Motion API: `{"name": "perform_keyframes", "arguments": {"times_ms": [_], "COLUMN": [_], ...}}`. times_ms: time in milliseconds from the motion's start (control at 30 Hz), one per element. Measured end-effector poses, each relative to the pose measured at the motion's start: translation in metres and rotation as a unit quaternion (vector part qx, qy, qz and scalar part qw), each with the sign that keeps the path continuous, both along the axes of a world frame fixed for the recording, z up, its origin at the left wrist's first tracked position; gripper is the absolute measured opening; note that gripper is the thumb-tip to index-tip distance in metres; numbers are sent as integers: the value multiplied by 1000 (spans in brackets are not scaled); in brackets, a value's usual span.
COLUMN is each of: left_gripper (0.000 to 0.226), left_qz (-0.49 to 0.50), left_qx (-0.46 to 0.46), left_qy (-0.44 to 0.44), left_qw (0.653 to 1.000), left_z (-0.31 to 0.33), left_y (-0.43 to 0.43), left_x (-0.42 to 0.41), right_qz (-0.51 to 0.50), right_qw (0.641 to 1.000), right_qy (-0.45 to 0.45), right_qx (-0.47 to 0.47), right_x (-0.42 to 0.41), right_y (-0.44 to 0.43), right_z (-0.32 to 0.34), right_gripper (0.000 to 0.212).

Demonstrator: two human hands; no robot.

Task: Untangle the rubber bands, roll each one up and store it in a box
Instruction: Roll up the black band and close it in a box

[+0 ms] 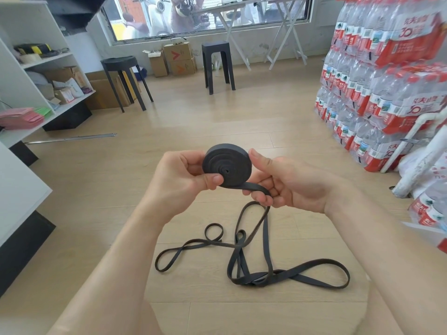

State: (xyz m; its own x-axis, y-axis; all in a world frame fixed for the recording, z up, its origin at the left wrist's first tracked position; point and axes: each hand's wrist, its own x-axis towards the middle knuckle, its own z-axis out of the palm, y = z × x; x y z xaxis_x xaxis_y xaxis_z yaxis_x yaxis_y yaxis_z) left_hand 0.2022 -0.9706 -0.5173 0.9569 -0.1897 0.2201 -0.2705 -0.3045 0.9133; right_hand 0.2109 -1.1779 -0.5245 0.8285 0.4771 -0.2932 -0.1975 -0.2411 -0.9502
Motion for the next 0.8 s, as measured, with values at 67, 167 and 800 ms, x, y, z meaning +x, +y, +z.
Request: {"name": "perform_keyframes", "arguments": {"times_ms": [67,167,800], "left_gripper": [32,34,24], "left_qz": [-3,-8,17], "left_qx": [9,23,195], "left_qy": [-1,4,-23], "left_qw": [1000,1000,980], "left_z": [0,1,-1], "left_y": [1,2,4], "left_x": [1,1,7], "right_qz": [-3,-3,14], "right_qw": [1000,1000,1000], "right_qy": [2,2,-4], "right_qx": [3,7,-10], "right_x": [0,1,3], "right_y": [0,1,10], "right_z": [-1,-2,-12], "right_gripper": [72,72,92]}}
